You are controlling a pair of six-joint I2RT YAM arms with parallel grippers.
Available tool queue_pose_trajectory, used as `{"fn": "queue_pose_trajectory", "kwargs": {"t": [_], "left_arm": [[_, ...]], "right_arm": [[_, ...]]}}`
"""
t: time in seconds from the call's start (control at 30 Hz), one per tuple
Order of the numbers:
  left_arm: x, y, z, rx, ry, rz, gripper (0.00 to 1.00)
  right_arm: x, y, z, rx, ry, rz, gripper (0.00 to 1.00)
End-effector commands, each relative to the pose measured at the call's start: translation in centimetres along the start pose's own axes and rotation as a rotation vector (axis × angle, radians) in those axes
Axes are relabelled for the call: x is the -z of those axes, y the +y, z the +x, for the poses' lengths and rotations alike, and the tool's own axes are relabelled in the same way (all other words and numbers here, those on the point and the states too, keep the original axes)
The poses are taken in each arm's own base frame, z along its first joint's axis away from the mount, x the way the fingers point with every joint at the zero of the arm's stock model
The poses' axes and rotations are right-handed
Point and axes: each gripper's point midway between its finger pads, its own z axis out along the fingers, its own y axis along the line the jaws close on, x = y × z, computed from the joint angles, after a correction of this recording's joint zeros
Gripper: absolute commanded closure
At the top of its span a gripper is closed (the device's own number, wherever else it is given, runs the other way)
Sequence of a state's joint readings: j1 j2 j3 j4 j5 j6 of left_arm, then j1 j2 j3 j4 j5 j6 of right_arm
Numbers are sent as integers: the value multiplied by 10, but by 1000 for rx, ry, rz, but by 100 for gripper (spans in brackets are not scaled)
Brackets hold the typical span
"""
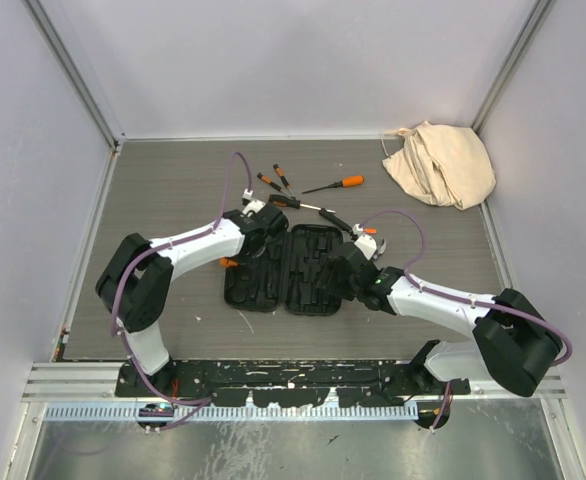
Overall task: Sort the tools into containers
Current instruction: Adjust the storage box at the center of the board.
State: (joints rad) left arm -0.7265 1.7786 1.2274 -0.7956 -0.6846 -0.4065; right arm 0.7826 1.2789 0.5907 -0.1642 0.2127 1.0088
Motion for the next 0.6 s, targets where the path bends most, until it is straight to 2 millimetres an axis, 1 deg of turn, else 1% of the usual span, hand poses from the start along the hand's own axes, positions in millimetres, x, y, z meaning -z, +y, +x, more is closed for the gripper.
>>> {"fn": "queue_pose_trajectory", "kwargs": {"t": [0.0,0.03,0.17,0.37,0.47,0.5,0.53,0.57], "left_arm": [[12,19,-18,42,-59,-59,20],[11,20,-19,48,-60,-65,21],[8,31,-10,46,-25,-108,22],[14,53,-9,134,-27,-137,23],[24,59,-13,201,-54,-82,21],[26,57,-15,216,-65,-50,19],[32,58,-16,236,-85,-8,17],[36,54,-22,264,-117,42,16]], "right_arm": [[-1,7,-9,-10,-43,-20,46],[-1,7,-9,-11,-42,-20,46],[0,7,-8,-10,-40,-24,46],[0,7,-8,-12,-42,-23,46],[2,10,-10,-1,-45,-35,46],[4,15,-13,11,-49,-50,46],[5,19,-15,32,-57,-69,46],[9,27,-18,53,-60,-105,46]]}}
